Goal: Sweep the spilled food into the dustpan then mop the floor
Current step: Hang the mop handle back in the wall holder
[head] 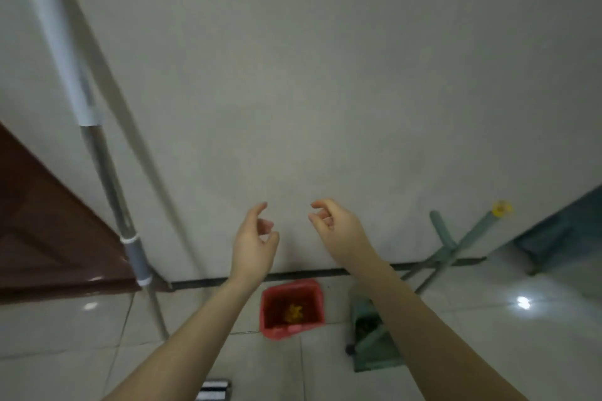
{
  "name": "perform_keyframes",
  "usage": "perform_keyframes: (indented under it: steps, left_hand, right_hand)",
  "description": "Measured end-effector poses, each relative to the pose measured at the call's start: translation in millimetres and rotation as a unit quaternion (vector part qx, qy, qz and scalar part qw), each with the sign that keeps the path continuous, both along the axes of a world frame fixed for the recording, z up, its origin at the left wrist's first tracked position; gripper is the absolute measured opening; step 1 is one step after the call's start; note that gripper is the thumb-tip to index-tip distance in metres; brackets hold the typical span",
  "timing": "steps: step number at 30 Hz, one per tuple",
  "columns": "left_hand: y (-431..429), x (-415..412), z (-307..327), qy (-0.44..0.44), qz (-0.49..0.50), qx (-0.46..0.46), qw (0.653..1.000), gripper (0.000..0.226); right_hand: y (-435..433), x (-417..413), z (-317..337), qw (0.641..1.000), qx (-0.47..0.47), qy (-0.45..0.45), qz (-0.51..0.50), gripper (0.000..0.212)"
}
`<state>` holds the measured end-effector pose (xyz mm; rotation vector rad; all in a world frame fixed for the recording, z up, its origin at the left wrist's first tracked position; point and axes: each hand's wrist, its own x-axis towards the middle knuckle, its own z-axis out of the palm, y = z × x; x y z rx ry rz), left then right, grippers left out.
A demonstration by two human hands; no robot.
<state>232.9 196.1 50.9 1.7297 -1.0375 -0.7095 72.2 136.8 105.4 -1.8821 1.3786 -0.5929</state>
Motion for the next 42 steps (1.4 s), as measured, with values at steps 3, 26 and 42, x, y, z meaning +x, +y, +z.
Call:
perform_keyframes:
  steps: [3,26,42]
  left_hand:
    - [-32,-79,-6,0.04,-0.126,0.039,0.99,0.052]
    - [-211,-380,-109,0.027,-0.314,0.152,0.937,0.022]
    - [-222,-360,-119,0.054,-0.258,0.188,0.946,0.034]
  right_hand:
    - [0,-83,3,0.996,-0.021,0.007,-0.083,0.023]
    - [-153,-309,-74,0.957,0.118,0.01,-0.263,0.022]
    - [-178,-295,-81,0.992,0.05,0.029,-0.114,0.019]
